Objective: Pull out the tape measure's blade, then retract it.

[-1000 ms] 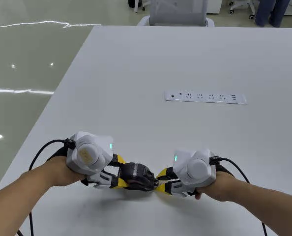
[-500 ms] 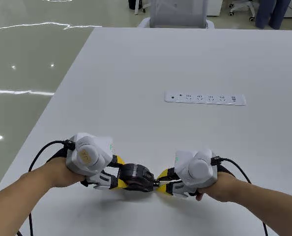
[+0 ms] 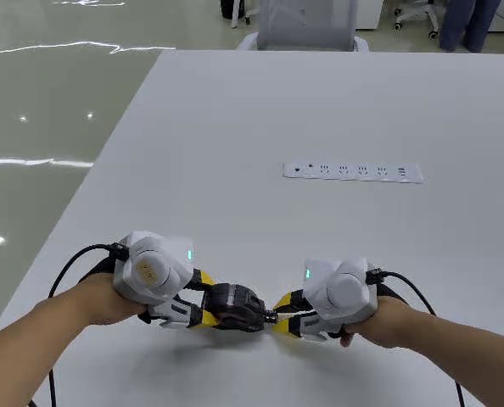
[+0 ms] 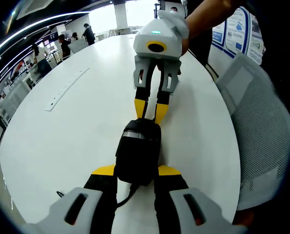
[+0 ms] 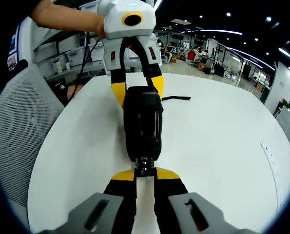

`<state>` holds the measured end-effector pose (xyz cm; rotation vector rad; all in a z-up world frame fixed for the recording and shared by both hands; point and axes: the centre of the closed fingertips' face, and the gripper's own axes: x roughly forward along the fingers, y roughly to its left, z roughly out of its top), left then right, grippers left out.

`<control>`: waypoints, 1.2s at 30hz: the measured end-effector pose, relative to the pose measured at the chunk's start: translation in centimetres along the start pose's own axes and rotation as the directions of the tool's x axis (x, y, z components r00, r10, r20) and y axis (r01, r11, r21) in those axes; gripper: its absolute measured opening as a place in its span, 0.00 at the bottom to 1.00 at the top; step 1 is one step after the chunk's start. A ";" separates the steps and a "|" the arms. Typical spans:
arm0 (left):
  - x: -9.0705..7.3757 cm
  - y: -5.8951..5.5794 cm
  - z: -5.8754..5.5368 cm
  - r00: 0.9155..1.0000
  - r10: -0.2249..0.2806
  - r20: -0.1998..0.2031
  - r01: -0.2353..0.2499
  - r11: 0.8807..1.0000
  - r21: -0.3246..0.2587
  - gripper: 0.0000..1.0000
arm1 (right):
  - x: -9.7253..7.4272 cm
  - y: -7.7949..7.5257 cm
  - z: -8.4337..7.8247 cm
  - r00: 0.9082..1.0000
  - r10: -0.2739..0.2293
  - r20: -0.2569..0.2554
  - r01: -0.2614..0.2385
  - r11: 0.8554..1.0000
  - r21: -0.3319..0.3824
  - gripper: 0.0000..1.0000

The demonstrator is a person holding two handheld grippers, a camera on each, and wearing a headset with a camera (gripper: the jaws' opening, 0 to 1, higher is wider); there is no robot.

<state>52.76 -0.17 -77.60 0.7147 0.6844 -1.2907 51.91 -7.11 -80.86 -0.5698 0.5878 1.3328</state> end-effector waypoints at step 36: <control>-0.1 0.1 -0.2 1.000 0.004 -0.013 -0.005 1.000 -0.014 0.24 | -1.5 -0.2 -0.5 1.000 0.006 -0.017 -0.006 1.000 -0.005 0.11</control>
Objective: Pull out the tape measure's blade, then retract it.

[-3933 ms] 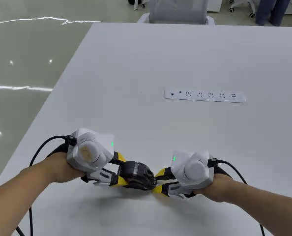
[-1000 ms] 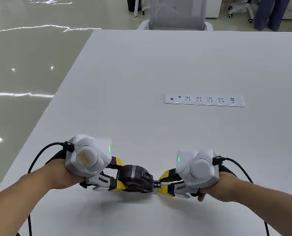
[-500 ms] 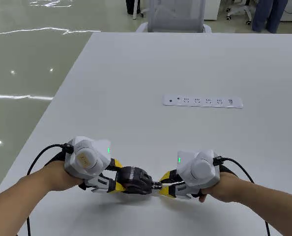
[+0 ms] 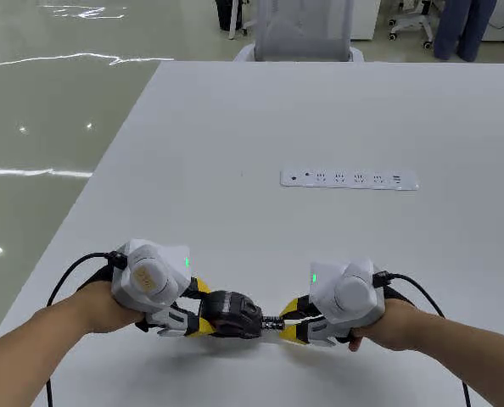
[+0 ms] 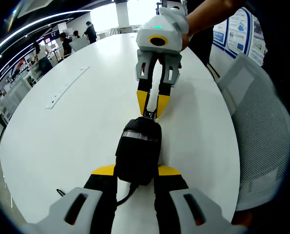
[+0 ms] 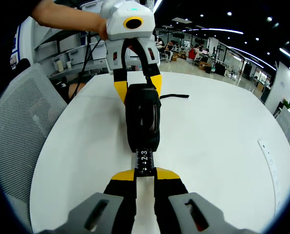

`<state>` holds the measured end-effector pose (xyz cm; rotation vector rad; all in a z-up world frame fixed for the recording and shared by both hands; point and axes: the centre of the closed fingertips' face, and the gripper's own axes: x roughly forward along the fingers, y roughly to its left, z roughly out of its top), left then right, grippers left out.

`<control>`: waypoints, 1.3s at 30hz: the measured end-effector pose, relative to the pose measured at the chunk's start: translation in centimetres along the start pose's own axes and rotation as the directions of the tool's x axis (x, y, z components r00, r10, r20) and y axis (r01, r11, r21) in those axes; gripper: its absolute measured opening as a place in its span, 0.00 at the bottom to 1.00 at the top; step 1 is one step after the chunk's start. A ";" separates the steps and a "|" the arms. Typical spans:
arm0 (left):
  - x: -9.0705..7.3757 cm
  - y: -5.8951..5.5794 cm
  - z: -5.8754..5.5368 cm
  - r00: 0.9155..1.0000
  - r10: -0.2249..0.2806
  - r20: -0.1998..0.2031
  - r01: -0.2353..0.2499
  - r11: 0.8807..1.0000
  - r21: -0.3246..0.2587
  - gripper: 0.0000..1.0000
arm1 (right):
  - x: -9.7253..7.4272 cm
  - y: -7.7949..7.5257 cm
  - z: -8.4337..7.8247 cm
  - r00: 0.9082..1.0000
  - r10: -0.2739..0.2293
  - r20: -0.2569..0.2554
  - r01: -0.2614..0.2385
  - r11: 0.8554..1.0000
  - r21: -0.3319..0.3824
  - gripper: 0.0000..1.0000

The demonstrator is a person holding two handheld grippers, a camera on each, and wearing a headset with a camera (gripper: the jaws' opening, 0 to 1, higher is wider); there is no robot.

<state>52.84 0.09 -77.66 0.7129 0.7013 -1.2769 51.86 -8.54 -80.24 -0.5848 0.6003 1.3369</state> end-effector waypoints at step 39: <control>0.1 0.0 0.0 1.000 -0.003 -0.012 0.003 1.000 -0.002 0.24 | -1.5 -0.1 -1.2 1.000 0.009 -0.025 -0.009 1.000 -0.003 0.11</control>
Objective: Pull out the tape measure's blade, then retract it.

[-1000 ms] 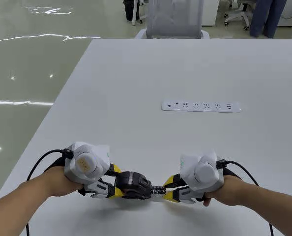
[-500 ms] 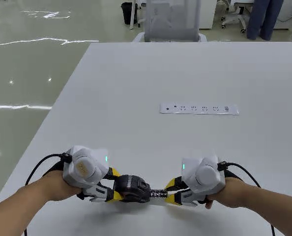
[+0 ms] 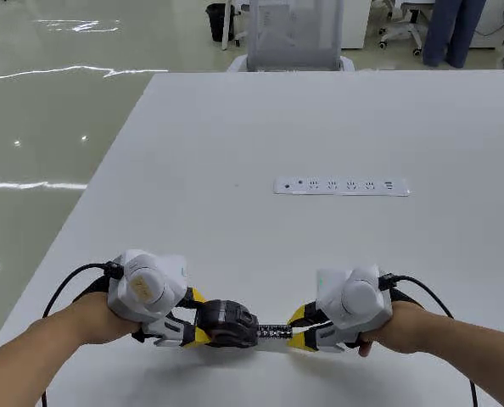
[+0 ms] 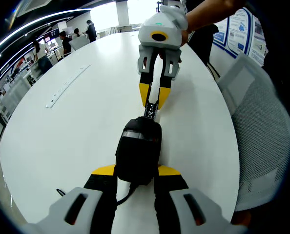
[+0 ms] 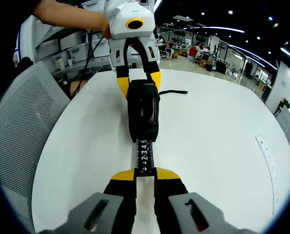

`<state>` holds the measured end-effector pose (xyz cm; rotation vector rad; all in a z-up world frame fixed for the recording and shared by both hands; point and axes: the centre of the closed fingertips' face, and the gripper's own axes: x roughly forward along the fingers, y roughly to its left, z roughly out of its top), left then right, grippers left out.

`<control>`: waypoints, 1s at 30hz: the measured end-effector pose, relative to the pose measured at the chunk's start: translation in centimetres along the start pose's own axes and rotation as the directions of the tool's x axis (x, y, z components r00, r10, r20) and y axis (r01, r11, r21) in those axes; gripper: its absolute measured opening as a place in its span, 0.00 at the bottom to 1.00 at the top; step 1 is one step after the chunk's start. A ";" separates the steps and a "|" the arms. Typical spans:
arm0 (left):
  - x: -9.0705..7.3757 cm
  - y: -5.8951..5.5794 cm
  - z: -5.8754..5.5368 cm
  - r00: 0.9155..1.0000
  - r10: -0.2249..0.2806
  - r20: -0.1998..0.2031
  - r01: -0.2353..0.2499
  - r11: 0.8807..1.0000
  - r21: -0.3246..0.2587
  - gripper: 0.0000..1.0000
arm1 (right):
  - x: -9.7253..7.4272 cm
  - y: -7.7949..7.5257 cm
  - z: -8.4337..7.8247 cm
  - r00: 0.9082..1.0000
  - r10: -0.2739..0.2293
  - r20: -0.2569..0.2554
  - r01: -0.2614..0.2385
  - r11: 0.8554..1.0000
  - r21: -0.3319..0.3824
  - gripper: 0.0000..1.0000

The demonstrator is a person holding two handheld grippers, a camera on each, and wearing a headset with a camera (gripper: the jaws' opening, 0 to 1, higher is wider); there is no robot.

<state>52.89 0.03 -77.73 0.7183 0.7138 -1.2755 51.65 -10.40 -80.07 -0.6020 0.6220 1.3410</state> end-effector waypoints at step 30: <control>0.1 0.0 0.1 1.000 0.000 -0.003 0.000 1.000 0.000 0.24 | -0.9 -0.1 -0.8 1.000 0.002 -0.012 -0.002 1.000 -0.008 0.11</control>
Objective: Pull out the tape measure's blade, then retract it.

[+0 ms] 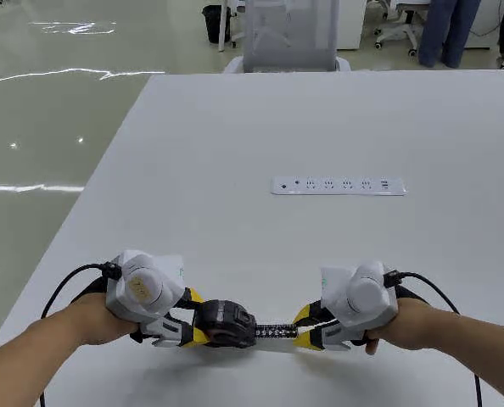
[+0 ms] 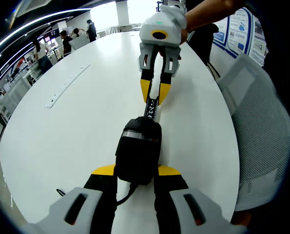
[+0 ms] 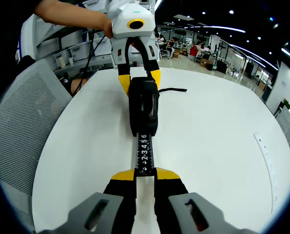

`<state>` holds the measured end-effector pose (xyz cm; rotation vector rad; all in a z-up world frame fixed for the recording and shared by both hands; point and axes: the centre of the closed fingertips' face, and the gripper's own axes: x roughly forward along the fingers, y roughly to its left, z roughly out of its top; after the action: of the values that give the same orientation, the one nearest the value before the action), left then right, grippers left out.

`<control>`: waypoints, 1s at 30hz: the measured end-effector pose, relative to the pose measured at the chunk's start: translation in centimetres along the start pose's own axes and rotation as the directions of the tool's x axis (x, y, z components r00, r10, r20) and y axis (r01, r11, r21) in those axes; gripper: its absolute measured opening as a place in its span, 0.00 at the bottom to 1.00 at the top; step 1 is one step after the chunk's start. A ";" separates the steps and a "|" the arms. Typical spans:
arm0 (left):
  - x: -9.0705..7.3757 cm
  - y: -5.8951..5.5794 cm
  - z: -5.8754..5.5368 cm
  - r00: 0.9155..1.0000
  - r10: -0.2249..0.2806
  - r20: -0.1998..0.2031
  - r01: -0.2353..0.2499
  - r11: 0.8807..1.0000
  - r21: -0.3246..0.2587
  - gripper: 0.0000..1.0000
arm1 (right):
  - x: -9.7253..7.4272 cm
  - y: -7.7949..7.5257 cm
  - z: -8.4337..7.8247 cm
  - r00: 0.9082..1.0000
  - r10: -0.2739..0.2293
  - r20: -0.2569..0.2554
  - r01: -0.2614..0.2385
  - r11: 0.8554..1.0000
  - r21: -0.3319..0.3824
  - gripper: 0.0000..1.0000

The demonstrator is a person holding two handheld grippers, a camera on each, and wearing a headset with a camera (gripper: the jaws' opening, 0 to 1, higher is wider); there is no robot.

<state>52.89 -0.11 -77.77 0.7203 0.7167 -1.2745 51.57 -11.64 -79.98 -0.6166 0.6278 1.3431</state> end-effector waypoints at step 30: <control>-0.1 0.0 -0.1 1.000 -0.003 -0.006 0.003 1.000 0.002 0.24 | -1.0 0.0 -0.5 1.000 0.000 -0.002 0.000 1.000 -0.009 0.11</control>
<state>52.89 0.05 -77.70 0.7249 0.7220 -1.2764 51.45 -12.69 -79.66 -0.6254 0.6230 1.3460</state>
